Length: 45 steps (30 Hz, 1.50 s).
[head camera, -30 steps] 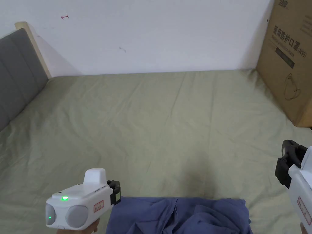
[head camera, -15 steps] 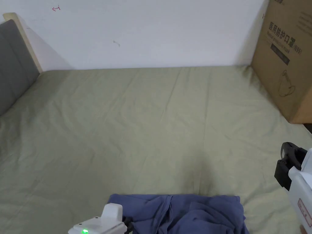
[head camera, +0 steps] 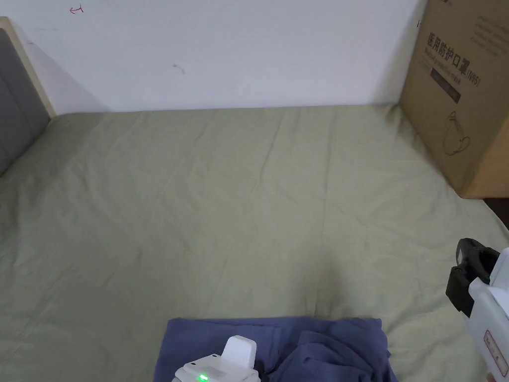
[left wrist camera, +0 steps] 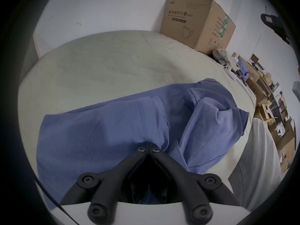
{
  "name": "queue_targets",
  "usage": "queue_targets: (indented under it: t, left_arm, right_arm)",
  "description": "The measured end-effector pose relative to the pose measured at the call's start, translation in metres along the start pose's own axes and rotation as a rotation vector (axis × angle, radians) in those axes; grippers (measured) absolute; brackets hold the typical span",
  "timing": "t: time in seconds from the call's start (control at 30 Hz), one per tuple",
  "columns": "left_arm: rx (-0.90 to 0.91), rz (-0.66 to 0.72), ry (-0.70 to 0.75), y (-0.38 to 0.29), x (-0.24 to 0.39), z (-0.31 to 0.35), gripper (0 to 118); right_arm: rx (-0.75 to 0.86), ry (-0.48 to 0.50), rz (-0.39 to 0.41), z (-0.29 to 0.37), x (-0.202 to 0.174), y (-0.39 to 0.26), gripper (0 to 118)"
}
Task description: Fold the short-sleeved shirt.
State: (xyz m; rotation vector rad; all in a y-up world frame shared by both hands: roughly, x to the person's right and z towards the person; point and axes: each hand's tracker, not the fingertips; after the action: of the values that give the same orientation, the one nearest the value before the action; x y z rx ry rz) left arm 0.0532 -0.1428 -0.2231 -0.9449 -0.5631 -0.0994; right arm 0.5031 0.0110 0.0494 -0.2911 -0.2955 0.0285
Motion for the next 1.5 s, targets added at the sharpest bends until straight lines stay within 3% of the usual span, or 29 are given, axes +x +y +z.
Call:
queue_targets:
  t: [0.23,0.47,0.57,0.6,0.73,0.77,0.93,1.03,1.1,1.13,1.2,1.33,1.5]
  left_arm:
    - [0.124,0.251,-0.135,0.021,-0.043,0.063,0]
    - [0.192,0.487,-0.232,0.026,-0.150,0.116,1]
    - [0.177,0.570,-0.273,0.015,-0.191,0.122,8]
    - [0.157,0.587,-0.285,0.011,-0.202,0.121,17]
    - [0.068,0.668,-0.308,-0.006,-0.231,0.105,104]
    - [0.057,0.665,-0.313,-0.010,-0.235,0.101,109]
    - [0.015,0.693,-0.374,-0.028,-0.251,0.074,104]
    - [0.010,0.728,-0.443,-0.033,-0.252,0.058,81]
    - [0.000,0.732,-0.462,-0.034,-0.251,0.047,79]
    - [-0.014,0.730,-0.463,-0.034,-0.249,0.040,68]
    - [-0.033,0.712,-0.454,-0.033,-0.243,0.032,60]
    - [-0.040,0.680,-0.393,-0.030,-0.240,0.027,23]
    - [-0.056,0.532,-0.300,-0.015,-0.222,0.045,15]
  right_arm:
    - [0.006,0.009,0.002,-0.002,-0.002,0.002,0]
    - [0.016,0.039,0.004,-0.009,-0.014,0.007,0]
    - [0.010,0.047,0.011,-0.012,-0.019,0.009,0]
    - [0.007,0.049,0.012,-0.013,-0.020,0.009,0]
    - [-0.006,0.053,0.022,-0.016,-0.026,0.011,0]
    - [-0.010,0.053,0.025,-0.016,-0.027,0.012,0]
    - [-0.028,0.048,0.034,-0.018,-0.031,0.012,0]
    - [-0.042,0.044,0.042,-0.019,-0.033,0.012,0]
    - [-0.049,0.043,0.047,-0.019,-0.033,0.013,0]
    - [-0.052,0.041,0.049,-0.019,-0.033,0.014,0]
    - [-0.057,0.040,0.056,-0.019,-0.033,0.016,0]
    - [-0.062,0.036,0.060,-0.020,-0.031,0.018,0]
    - [-0.059,0.034,0.054,-0.021,-0.030,0.017,0]
